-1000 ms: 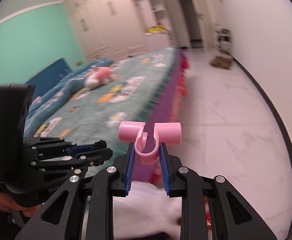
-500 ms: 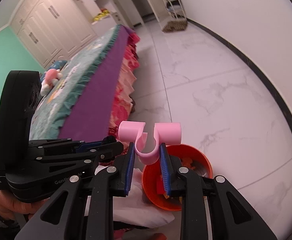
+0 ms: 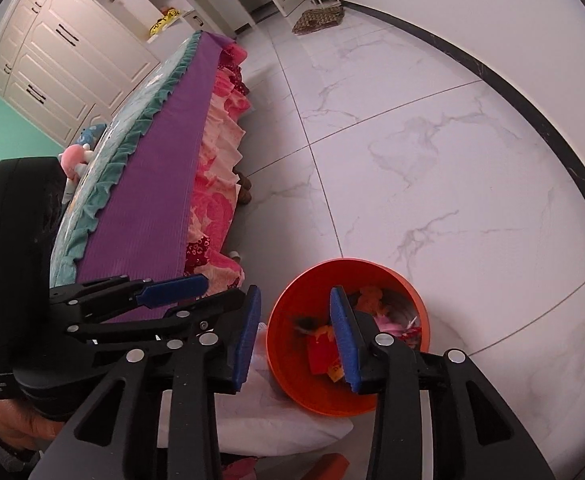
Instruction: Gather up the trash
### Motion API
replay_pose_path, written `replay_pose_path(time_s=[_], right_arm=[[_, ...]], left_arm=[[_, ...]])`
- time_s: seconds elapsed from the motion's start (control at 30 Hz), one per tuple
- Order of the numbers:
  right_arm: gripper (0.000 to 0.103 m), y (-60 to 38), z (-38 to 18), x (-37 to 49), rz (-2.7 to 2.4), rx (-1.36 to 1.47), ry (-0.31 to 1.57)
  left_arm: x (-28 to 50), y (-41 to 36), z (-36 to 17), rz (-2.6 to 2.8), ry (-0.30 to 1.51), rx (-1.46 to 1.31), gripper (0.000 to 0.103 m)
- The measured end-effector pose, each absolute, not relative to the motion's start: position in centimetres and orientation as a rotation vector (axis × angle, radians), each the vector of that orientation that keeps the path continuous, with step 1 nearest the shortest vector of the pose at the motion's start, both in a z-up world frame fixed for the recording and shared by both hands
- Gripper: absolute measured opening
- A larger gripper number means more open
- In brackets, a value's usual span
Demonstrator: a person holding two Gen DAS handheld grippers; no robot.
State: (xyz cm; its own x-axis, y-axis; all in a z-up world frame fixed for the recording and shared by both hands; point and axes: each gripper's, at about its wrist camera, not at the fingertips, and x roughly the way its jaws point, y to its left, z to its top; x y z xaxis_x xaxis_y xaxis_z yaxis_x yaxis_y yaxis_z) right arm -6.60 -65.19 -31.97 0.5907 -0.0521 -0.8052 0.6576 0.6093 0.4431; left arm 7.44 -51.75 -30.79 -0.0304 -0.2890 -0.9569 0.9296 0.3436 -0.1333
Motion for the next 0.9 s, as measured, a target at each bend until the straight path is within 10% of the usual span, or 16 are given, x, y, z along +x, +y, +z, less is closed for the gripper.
replay_pose_path(time_s=[0.73,0.9], right_arm=[[0.038,-54.4,-15.1,-3.5,-0.346,0.451,0.596],[0.045,-47.8,-10.0,-0.7,-0.204,0.359,0.488]], left_arm=[[9.4,-39.6,-14.2,-1.006,0.845,0.373,0.06],[9.9,-30.4,-8.7,-0.842,0.679,0.25,0.076]])
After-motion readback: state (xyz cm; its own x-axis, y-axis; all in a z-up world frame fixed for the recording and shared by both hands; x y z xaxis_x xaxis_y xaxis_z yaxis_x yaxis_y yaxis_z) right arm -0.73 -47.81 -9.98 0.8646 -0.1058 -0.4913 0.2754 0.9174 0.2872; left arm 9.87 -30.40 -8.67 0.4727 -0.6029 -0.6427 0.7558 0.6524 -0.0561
